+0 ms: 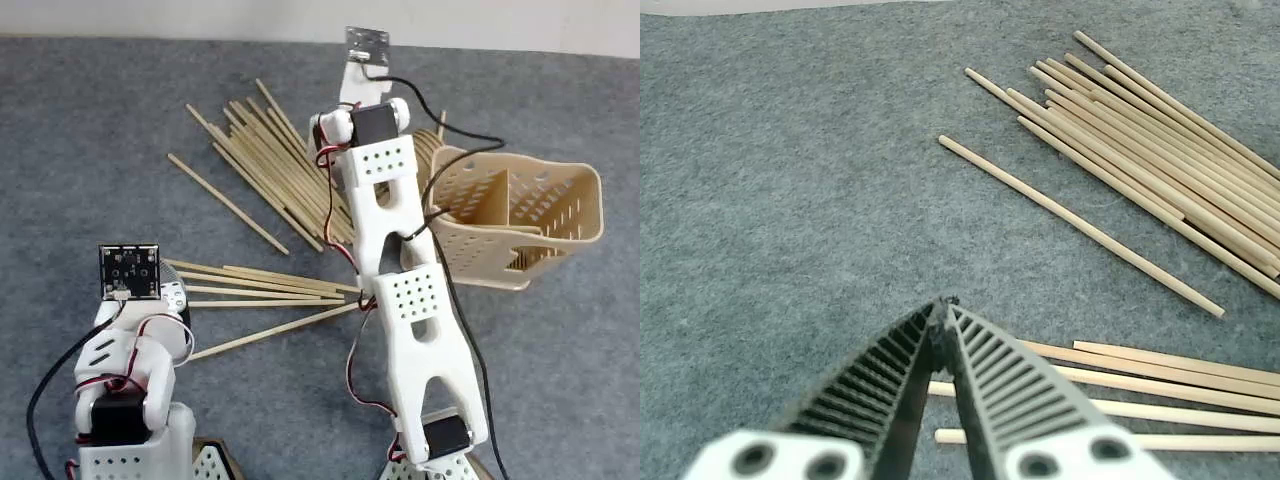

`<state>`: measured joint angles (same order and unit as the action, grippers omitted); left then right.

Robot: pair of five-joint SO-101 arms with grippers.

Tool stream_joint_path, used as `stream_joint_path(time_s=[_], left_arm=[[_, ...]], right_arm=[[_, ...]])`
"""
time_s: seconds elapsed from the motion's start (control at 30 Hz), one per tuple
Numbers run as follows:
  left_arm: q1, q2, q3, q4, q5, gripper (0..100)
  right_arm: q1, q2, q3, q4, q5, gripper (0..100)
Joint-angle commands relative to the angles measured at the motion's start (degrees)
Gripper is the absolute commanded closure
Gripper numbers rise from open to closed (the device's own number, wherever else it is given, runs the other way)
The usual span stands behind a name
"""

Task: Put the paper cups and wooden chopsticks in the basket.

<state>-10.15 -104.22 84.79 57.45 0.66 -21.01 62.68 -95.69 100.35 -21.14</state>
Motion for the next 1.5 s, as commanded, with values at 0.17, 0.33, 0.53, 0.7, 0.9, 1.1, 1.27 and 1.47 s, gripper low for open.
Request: stream_joint_path(time_s=[0.17,0.33,0.53,0.7,0.9,1.1,1.27,1.47], left_arm=[[-0.22,-0.66,-0.4,-1.05,-0.53,99],[-0.22,-0.66,-0.4,-1.05,-0.53,99],[-0.13,-0.66,-0.31,-1.05,-0.53,99],[-0.13,-0.66,-0.31,-1.05,-0.53,99],[-0.22,-0.66,-0.31,-0.97,-0.53,99],[-0.22,-0.66,-0.31,-0.88,-0.53,99],[-0.22,-0.66,-0.31,-0.88,-0.53,99],[-0.22,-0.66,-0.31,-0.79,-0.53,99]], right_arm=[[0.48,-5.05,-6.29,0.84,-11.43,71.0],[0.48,-5.23,-3.21,0.92,-13.27,71.0],[0.57,-12.7,9.45,0.92,-16.79,71.0],[0.22,-23.78,25.71,0.57,-18.02,71.0],[0.57,-26.59,36.53,-0.84,-21.54,62.9],[0.57,-26.24,37.41,-8.22,-23.56,52.3],[0.66,-21.32,37.32,-13.05,-23.56,52.3],[4.09,-14.37,36.7,-13.05,-23.74,52.3]])
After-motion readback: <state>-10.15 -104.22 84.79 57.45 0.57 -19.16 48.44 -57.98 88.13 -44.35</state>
